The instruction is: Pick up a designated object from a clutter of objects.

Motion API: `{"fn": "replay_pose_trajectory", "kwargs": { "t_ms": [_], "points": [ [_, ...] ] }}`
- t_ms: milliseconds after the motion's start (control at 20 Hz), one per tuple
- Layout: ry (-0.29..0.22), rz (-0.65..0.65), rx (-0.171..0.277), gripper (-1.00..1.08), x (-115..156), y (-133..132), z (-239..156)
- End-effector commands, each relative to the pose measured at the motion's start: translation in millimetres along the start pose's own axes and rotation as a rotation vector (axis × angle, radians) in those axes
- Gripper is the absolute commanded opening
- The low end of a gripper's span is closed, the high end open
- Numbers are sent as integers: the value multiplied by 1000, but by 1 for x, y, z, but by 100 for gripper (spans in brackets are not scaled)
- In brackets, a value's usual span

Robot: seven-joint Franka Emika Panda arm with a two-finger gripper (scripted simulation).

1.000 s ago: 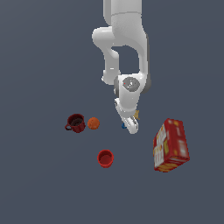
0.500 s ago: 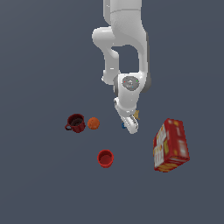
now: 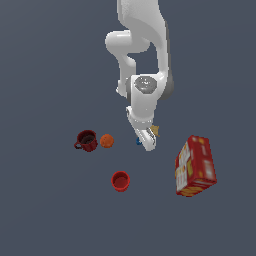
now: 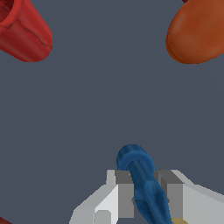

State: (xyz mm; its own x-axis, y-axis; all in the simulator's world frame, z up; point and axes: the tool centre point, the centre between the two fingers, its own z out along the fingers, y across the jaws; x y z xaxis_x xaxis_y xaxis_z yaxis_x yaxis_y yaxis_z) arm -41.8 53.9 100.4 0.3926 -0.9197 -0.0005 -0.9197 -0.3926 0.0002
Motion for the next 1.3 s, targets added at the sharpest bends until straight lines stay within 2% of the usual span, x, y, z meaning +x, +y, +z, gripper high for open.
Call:
{"fn": "replay_pose_trajectory", "kwargs": {
  "t_ms": [0, 950, 1250],
  "points": [
    [0, 0, 1, -100, 9, -3, -20],
    [0, 0, 1, -100, 93, -38, -195],
    [0, 0, 0, -100, 114, -48, -237]
  ]
}}
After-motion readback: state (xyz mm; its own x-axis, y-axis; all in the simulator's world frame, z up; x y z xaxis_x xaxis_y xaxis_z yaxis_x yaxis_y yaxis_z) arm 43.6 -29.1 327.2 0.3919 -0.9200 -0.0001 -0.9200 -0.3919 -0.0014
